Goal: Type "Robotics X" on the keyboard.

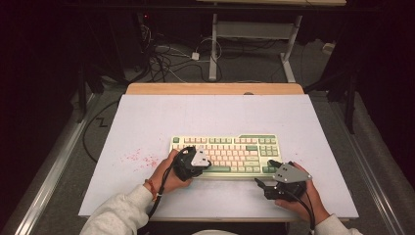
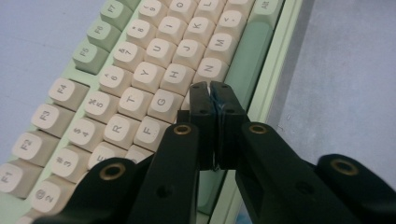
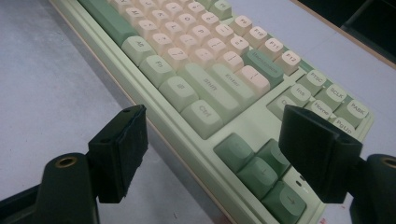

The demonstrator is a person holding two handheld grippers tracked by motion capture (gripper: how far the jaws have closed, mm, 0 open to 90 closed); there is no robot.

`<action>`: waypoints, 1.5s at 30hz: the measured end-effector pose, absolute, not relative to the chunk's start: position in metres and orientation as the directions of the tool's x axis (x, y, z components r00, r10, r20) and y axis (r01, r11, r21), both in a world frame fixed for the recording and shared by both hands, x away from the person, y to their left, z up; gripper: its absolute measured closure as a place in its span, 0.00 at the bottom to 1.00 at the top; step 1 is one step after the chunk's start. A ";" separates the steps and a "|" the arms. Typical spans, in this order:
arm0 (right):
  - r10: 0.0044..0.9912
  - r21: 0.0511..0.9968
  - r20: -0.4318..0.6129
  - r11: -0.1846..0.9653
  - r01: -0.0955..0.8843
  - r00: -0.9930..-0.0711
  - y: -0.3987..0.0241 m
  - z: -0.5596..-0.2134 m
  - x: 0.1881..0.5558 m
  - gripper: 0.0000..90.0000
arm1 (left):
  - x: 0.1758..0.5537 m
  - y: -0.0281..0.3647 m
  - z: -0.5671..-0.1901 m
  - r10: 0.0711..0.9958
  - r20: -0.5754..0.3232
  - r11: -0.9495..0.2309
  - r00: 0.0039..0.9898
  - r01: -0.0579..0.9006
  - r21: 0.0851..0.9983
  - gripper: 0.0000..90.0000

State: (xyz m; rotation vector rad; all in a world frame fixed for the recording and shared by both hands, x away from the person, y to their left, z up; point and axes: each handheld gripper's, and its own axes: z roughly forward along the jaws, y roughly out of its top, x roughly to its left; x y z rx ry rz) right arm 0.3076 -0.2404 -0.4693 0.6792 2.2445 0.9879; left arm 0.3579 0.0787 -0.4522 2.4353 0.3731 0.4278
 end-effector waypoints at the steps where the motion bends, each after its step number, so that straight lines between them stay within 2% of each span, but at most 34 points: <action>1: 0.649 0.776 -0.307 0.594 0.212 -0.696 -0.241 -0.469 0.308 0.27 | 0.358 0.080 -0.450 0.367 0.211 -0.755 0.906 0.157 0.636 0.95; 7: 0.650 0.777 -0.308 0.593 0.211 -0.694 -0.241 -0.469 0.308 0.27 | 0.356 0.090 -0.440 0.393 0.231 -0.725 0.890 0.146 0.673 0.92; 13: 0.652 0.778 -0.309 0.592 0.210 -0.693 -0.241 -0.469 0.307 0.27 | 0.356 0.099 -0.435 0.423 0.258 -0.715 0.868 0.145 0.684 0.83; 18: 0.648 0.776 -0.313 0.596 0.206 -0.694 -0.241 -0.469 0.307 0.27 | 0.354 0.102 -0.432 0.443 0.295 -0.716 0.847 0.135 0.685 0.70; 25: 0.653 0.778 -0.311 0.592 0.209 -0.691 -0.241 -0.468 0.307 0.27 | 0.349 0.104 -0.429 0.479 0.348 -0.704 0.806 0.115 0.701 0.46; 32: 0.650 0.777 -0.313 0.595 0.207 -0.693 -0.240 -0.469 0.308 0.27 | 0.345 0.109 -0.427 0.495 0.351 -0.674 0.795 0.097 0.732 0.29; 45: 0.662 0.787 -0.311 0.582 0.205 -0.682 -0.241 -0.466 0.307 0.27 | 0.334 0.134 -0.423 0.541 0.371 -0.640 0.755 0.083 0.764 0.25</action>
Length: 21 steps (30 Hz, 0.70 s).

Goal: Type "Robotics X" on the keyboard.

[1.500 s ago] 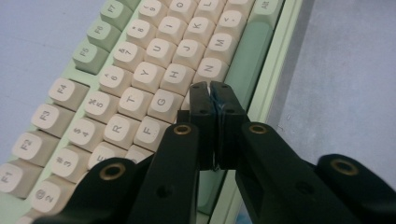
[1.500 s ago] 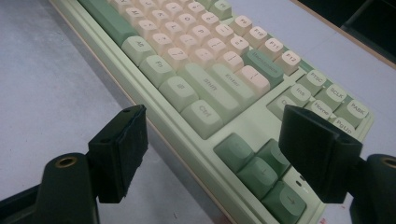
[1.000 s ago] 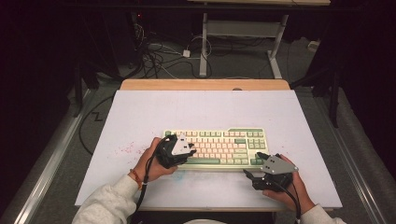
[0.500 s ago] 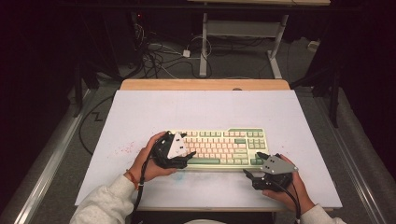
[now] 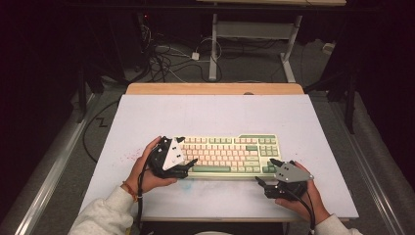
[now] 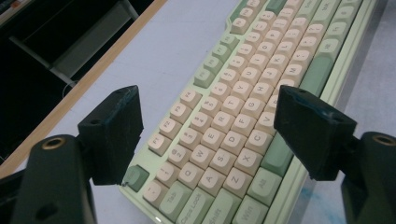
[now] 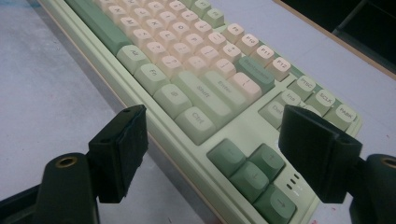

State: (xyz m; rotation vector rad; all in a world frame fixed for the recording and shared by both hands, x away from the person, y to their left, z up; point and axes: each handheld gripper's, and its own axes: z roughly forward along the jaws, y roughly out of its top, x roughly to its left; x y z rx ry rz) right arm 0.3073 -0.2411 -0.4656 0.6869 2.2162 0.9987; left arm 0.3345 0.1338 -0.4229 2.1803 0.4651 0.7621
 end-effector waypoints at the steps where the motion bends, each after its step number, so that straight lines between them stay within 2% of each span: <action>1: 0.661 0.787 -0.311 0.582 0.205 -0.683 -0.241 -0.466 0.307 0.27 | 0.334 0.136 -0.423 0.546 0.371 -0.637 0.751 0.084 0.766 0.25; 9: 0.667 0.789 -0.311 0.579 0.208 -0.677 -0.242 -0.466 0.309 0.27 | 0.332 0.152 -0.428 0.591 0.363 -0.623 0.721 0.122 0.773 0.25; 21: 0.672 0.792 -0.310 0.574 0.208 -0.673 -0.242 -0.465 0.309 0.27 | 0.322 0.170 -0.444 0.611 0.363 -0.637 0.704 0.165 0.753 0.24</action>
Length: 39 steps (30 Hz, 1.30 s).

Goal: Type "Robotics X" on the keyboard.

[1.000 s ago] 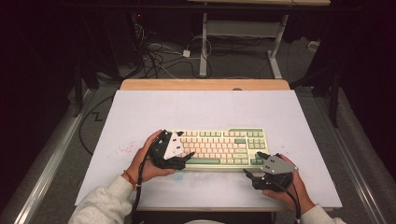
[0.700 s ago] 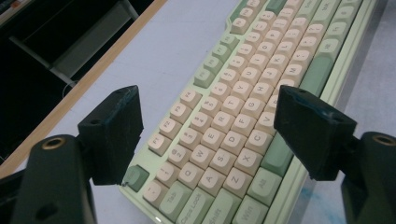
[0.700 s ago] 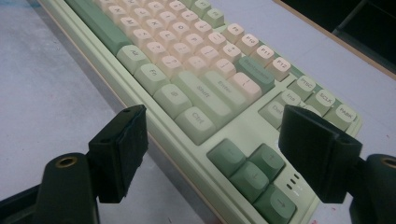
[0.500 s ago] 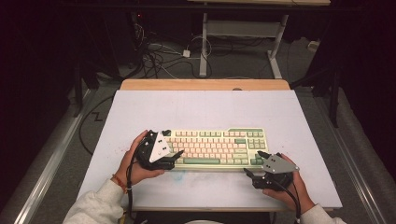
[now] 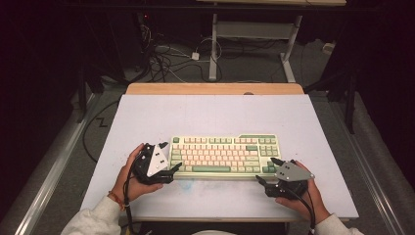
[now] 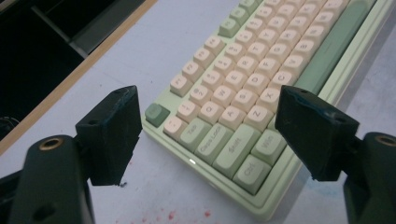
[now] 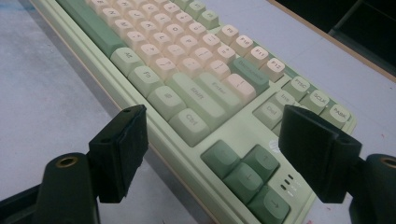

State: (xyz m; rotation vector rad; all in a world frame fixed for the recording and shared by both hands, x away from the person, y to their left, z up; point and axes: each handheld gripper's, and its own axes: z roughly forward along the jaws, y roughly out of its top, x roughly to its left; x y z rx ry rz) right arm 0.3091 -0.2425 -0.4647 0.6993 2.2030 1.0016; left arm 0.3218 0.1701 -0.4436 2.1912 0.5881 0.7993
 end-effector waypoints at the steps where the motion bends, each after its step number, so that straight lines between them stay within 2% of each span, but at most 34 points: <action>1: 0.672 0.792 -0.310 0.574 0.208 -0.673 -0.242 -0.465 0.309 0.27 | 0.321 0.172 -0.445 0.614 0.360 -0.636 0.702 0.170 0.753 0.24; 7: 0.675 0.791 -0.314 0.575 0.210 -0.668 -0.242 -0.464 0.309 0.28 | 0.316 0.181 -0.453 0.617 0.354 -0.642 0.703 0.189 0.743 0.24; 14: 0.669 0.805 -0.283 0.555 0.209 -0.687 -0.244 -0.460 0.307 0.42 | 0.311 0.191 -0.462 0.627 0.344 -0.649 0.699 0.224 0.727 0.23; 17: 0.662 0.803 -0.275 0.557 0.212 -0.698 -0.243 -0.457 0.308 0.52 | 0.310 0.194 -0.465 0.634 0.336 -0.647 0.696 0.239 0.724 0.23; 23: 0.647 0.795 -0.266 0.566 0.217 -0.715 -0.240 -0.450 0.312 0.80 | 0.308 0.198 -0.468 0.640 0.314 -0.642 0.702 0.263 0.720 0.22; 30: 0.625 0.783 -0.257 0.582 0.220 -0.737 -0.234 -0.444 0.322 0.97 | 0.309 0.199 -0.472 0.638 0.318 -0.652 0.701 0.272 0.708 0.22; 39: 0.614 0.767 -0.253 0.598 0.232 -0.747 -0.229 -0.439 0.336 1.00 | 0.310 0.198 -0.472 0.634 0.320 -0.659 0.704 0.275 0.700 0.22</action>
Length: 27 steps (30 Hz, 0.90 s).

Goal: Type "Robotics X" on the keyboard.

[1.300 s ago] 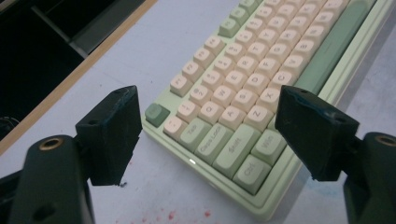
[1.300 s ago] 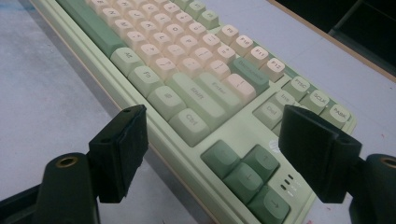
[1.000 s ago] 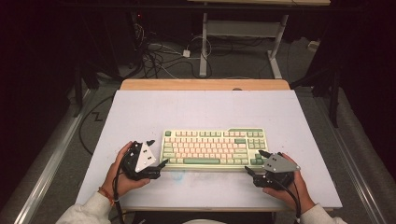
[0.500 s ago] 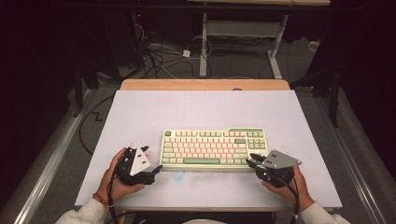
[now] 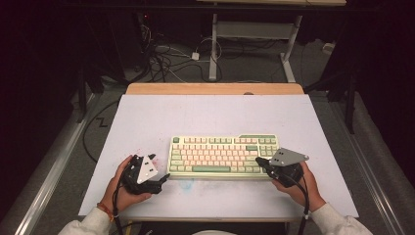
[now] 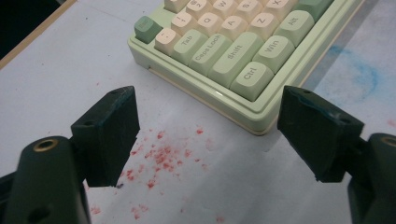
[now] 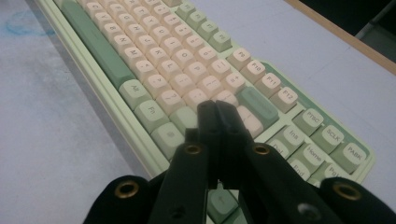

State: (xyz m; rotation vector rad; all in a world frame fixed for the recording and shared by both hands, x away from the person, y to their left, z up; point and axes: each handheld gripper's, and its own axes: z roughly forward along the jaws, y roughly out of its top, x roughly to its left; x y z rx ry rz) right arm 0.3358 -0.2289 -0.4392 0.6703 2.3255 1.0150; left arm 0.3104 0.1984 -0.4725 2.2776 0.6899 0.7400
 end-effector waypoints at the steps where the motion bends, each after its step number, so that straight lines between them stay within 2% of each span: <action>1: 0.614 0.766 -0.257 0.600 0.230 -0.746 -0.228 -0.438 0.338 1.00 | 0.310 0.198 -0.472 0.633 0.320 -0.660 0.705 0.275 0.699 0.22; 27: 0.596 0.733 -0.263 0.635 0.244 -0.759 -0.213 -0.439 0.363 1.00 | 0.311 0.196 -0.473 0.615 0.325 -0.677 0.718 0.271 0.684 0.22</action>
